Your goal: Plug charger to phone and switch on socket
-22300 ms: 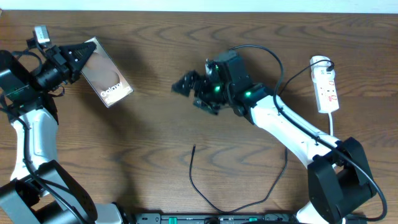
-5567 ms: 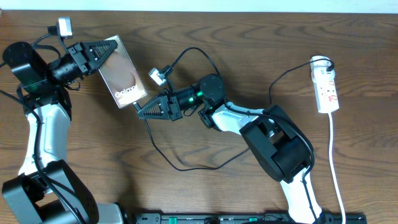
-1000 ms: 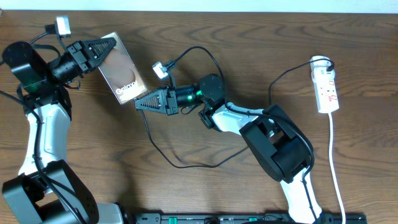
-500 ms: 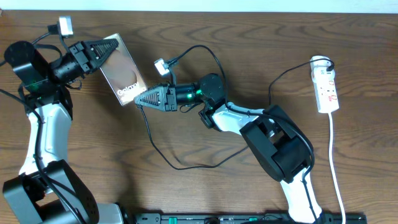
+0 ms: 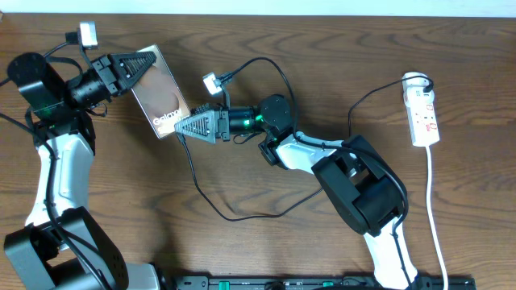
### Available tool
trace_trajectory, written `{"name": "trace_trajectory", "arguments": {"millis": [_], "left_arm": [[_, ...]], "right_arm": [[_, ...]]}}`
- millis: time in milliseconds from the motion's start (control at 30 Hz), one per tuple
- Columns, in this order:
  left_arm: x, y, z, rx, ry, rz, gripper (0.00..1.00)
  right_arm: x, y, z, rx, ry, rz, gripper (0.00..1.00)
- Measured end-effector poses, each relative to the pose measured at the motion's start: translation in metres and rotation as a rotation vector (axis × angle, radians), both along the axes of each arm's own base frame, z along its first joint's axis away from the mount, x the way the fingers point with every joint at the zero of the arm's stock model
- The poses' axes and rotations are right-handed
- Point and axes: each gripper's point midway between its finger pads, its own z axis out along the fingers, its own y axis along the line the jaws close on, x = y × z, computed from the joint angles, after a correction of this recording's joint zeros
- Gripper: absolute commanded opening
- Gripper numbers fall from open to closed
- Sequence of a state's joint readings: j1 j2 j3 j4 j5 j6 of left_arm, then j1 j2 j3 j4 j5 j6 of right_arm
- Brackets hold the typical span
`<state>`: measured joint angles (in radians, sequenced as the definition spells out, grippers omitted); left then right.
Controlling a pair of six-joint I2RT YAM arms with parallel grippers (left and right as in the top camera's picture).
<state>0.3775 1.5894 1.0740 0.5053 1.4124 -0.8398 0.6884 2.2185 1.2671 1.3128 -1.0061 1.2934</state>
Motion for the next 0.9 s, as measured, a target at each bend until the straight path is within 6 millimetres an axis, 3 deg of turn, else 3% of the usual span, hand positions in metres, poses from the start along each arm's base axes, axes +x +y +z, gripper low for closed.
{"name": "trace_trajectory", "arguments": {"millis": [500,900], "left_arm": [[0.000,0.002,0.000,0.002,-0.003,0.003,0.07],[-0.004,0.042,-0.003,-0.015,0.027,0.085,0.07]], "right_arm": [[0.000,-0.001,0.000,-0.001,-0.007,0.002,0.99],[0.032,-0.021,-0.015,-0.057,0.061,-0.057,0.99]]}}
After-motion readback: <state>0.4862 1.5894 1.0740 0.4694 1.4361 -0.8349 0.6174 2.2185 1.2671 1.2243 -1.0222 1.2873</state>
